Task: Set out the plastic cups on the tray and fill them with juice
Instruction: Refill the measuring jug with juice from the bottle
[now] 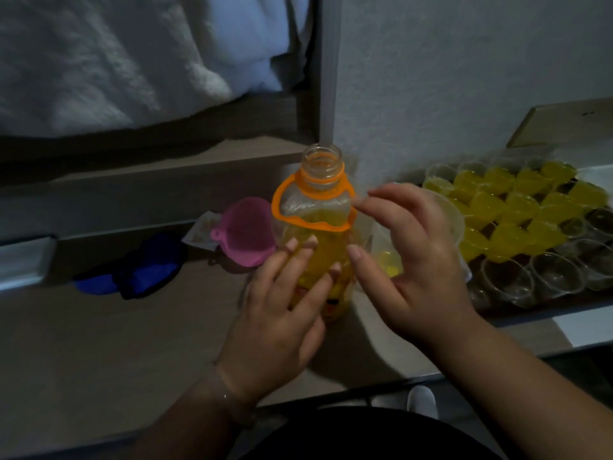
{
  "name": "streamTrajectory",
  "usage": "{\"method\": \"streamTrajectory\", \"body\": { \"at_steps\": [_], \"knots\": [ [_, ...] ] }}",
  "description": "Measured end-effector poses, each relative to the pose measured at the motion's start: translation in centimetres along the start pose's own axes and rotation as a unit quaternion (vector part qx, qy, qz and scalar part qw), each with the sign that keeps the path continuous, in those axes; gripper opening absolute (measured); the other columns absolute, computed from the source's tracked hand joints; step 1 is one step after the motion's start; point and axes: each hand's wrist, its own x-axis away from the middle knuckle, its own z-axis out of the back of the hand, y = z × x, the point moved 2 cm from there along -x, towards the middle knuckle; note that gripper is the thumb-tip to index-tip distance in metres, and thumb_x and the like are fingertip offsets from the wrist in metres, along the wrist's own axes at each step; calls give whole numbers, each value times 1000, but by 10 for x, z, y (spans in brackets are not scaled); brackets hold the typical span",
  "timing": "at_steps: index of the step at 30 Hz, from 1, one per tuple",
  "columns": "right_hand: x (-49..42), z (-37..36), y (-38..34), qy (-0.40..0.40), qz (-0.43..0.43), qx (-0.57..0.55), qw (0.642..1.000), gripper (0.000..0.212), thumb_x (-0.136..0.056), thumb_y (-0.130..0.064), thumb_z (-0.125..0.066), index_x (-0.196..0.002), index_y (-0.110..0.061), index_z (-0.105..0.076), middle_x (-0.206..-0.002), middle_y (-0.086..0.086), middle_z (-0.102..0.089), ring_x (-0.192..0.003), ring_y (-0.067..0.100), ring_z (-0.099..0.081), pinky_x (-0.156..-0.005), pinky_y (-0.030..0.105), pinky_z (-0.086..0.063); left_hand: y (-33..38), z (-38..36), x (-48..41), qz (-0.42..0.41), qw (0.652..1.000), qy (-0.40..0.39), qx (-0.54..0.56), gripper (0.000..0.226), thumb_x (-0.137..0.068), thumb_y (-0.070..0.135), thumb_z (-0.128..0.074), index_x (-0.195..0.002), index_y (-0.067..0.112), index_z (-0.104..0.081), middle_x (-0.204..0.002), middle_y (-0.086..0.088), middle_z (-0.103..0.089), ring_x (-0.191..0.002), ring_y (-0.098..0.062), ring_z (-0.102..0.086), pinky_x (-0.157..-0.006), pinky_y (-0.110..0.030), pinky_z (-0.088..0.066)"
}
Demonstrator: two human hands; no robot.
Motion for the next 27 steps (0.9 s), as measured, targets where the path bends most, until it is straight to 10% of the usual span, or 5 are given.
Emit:
{"method": "streamTrajectory", "body": {
  "at_steps": [7, 15, 19, 27],
  "knots": [
    [-2, -18, 5, 3, 23, 4, 1000, 24, -92, -33, -56, -110, -17, -55, -126, 6, -45, -111, 27, -51, -86, 47, -46, -28, -27, 13, 37, 998, 37, 43, 107, -64, 6, -72, -149, 41, -16, -160, -3, 6, -139, -45, -18, -98, -61, -40],
    [-1, -18, 9, -7, 7, 14, 1000, 20, -91, -30, -56, -106, -17, -54, -127, 10, -48, -106, 30, -54, -83, 48, -47, -33, -70, 19, 93, 985, 30, 142, 87, -86, 52, -61, -149, 46, -1, -158, -3, 16, -126, -59, -34, -111, -31, -29],
    [-3, -18, 7, -16, 19, 50, 998, 18, -93, -31, -56, -103, -17, -54, -127, 14, -48, -114, 30, -51, -83, 48, -48, -34, -87, 18, 133, 975, 32, 176, 80, -85, 66, -51, -146, 53, -1, -157, -1, 20, -119, -65, -38, -93, -54, -46],
    [0, -16, 8, 2, 134, 141, 981, 14, -94, -15, -57, -107, -11, -54, -116, 9, -51, -100, 32, -53, -96, 33, -38, -33, -85, 6, 155, 964, 64, 208, 99, -72, 43, -74, -143, 57, -6, -151, -10, -13, -120, -51, -45, -103, -44, -37]
  ]
}}
